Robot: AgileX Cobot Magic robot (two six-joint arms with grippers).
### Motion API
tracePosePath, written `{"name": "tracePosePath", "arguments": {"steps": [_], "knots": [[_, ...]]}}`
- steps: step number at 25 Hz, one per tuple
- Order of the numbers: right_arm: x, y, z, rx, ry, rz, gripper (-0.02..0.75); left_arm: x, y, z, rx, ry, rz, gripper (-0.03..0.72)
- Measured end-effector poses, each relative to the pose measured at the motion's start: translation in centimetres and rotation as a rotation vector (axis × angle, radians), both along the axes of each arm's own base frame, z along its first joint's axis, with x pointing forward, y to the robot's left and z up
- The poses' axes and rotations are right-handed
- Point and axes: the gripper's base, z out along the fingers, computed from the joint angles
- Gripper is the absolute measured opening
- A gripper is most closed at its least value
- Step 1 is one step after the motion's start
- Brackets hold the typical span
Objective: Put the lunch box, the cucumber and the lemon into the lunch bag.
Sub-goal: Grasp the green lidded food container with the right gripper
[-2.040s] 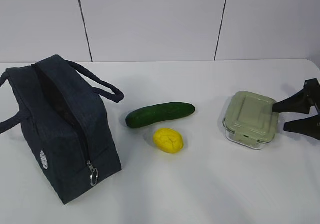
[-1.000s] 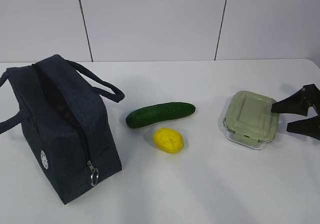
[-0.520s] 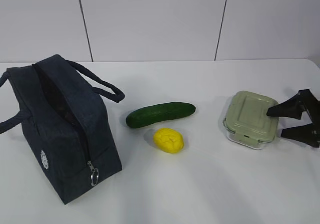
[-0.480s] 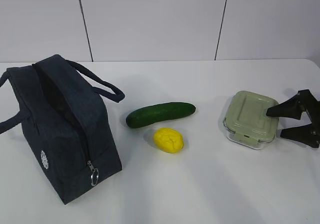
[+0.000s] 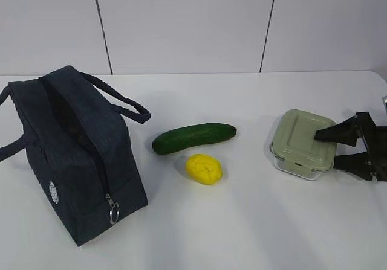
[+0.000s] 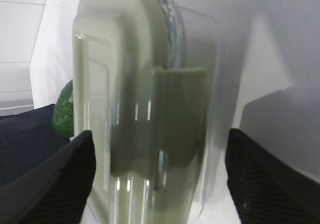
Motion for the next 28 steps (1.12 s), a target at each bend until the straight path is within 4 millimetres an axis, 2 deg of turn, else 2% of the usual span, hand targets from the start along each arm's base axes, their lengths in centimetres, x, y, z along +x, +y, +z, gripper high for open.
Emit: {"name": "tracePosePath", "arguments": {"steps": [19, 28], "knots": [[0.2, 0.0, 0.1, -0.002, -0.048, 0.006, 0.587, 0.0, 0.0, 0.0, -0.001, 0.000, 0.001, 0.243], [0.4, 0.2, -1.1, 0.063, -0.057, 0.024, 0.587, 0.0, 0.0, 0.0, -0.002, -0.001, 0.001, 0.243]]}}
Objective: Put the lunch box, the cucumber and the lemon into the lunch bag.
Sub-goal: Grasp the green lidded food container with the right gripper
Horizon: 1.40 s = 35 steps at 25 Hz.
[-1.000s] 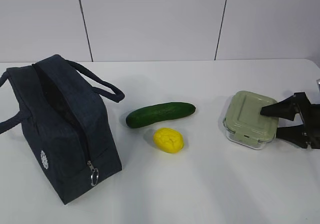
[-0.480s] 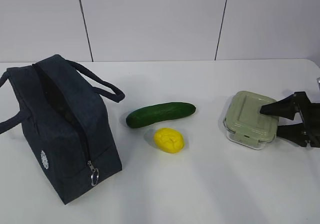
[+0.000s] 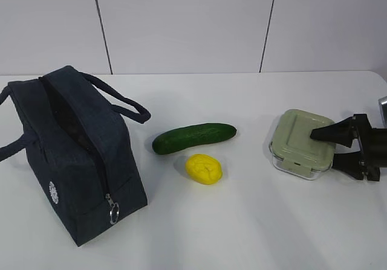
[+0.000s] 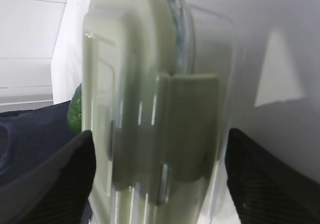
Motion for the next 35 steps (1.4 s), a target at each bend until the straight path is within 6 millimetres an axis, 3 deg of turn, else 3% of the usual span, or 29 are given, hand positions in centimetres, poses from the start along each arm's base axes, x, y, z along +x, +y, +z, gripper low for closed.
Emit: {"name": "tracePosePath", "arguments": {"steps": [35], "knots": [[0.67, -0.23, 0.42, -0.075, -0.073, 0.125, 0.585, 0.00, 0.00, 0.00, 0.000, 0.000, 0.000, 0.243]]}}
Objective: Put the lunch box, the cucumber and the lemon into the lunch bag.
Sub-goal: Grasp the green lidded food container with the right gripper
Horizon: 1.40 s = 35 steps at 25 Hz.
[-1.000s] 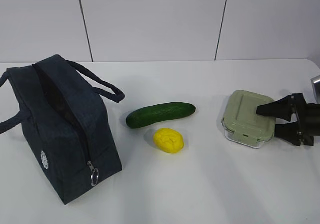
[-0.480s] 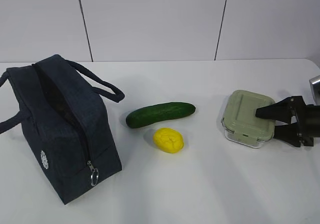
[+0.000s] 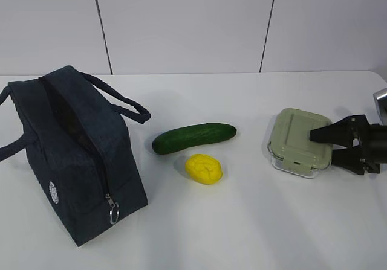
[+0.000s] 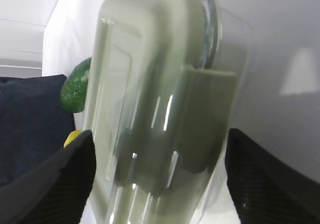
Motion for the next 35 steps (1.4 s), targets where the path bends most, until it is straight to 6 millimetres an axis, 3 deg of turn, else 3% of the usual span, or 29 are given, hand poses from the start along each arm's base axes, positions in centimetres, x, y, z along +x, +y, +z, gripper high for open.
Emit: {"name": "tracePosePath", "arguments": {"steps": [5, 12, 35], "knots": [[-0.02, 0.01, -0.05, 0.000, 0.001, 0.002, 0.572, 0.00, 0.00, 0.00, 0.000, 0.000, 0.000, 0.243], [-0.01, 0.00, -0.06, -0.002, 0.002, 0.001, 0.445, 0.00, 0.00, 0.00, 0.000, 0.000, 0.000, 0.243], [0.06, 0.08, 0.19, 0.010, -0.023, 0.021, 0.428, 0.00, 0.00, 0.00, 0.000, 0.000, 0.000, 0.243]]}}
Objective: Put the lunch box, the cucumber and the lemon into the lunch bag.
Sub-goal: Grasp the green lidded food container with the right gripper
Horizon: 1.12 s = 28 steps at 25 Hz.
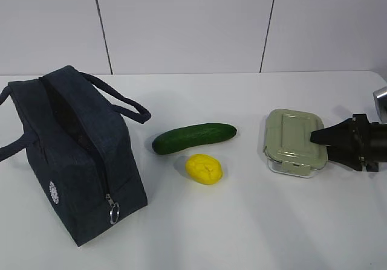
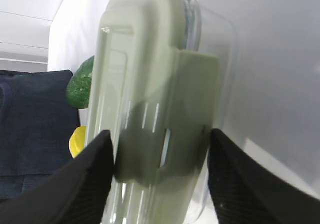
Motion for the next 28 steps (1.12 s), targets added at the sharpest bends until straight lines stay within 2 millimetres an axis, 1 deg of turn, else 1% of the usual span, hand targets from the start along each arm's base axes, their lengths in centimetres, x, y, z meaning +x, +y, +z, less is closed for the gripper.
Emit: {"name": "tracePosePath", "arguments": {"steps": [11, 15, 19, 26, 28], "knots": [[0.3, -0.1, 0.3, 0.009, -0.022, -0.006, 0.430, 0.0, 0.0, 0.0, 0.000, 0.000, 0.000, 0.243], [0.3, -0.1, 0.2, 0.011, -0.022, -0.004, 0.453, 0.0, 0.0, 0.0, 0.000, 0.000, 0.000, 0.243], [0.8, -0.3, 0.2, -0.008, -0.036, 0.019, 0.486, 0.0, 0.0, 0.0, 0.000, 0.000, 0.000, 0.243], [1.7, -0.8, 0.2, -0.043, -0.049, 0.068, 0.494, 0.0, 0.0, 0.0, -0.001, 0.000, 0.000, 0.243], [2.1, -1.0, -0.1, -0.038, -0.034, 0.065, 0.494, 0.0, 0.0, 0.0, -0.001, 0.000, 0.000, 0.243]]}}
